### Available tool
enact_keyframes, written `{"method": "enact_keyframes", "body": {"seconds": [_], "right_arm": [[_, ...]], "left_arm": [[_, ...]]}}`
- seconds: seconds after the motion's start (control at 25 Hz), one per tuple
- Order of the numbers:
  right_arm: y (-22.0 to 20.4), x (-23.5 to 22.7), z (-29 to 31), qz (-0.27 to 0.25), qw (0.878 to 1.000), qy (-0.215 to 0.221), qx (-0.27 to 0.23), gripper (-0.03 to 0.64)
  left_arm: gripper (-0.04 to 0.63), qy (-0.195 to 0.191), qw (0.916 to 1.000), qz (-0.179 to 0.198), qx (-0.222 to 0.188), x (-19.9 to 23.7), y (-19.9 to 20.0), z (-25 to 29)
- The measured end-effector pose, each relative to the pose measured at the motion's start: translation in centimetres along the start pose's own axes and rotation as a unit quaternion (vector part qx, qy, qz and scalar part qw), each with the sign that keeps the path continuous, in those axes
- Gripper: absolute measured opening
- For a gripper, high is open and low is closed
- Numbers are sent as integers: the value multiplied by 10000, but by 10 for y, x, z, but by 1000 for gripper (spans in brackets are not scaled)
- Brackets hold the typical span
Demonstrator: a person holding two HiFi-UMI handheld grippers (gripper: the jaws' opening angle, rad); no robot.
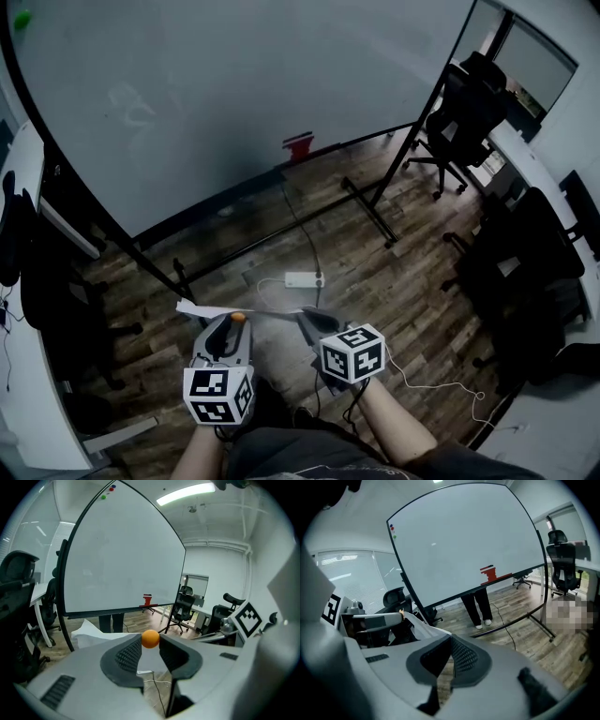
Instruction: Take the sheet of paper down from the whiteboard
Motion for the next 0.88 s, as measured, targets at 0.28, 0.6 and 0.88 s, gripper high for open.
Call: {"method": "enact_keyframes", "body": {"seconds": [0.28,0.6,0.88], "right_arm": [[-26,0,-41,-101,9998,142,0,21],[-44,-3,-89,-207,9995,194,-131,21],[-63,2,-121,-312,9991,197,-195,21]], "left_arm": [[124,63,10000,37,6,-44,-20,-27],[123,70,9998,133,-129,-90,-32,-54],[123,129,9997,158,-125,-116,-53,-79]]}}
Point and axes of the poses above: the fingertips, and each gripper's own axes: z forward along the fingers, x to its left, y out of its top, the point moved 9 cm from there along -z, backward along the fingers, and after that the axes turned 3 degrees about z, right-handed, at the moved point
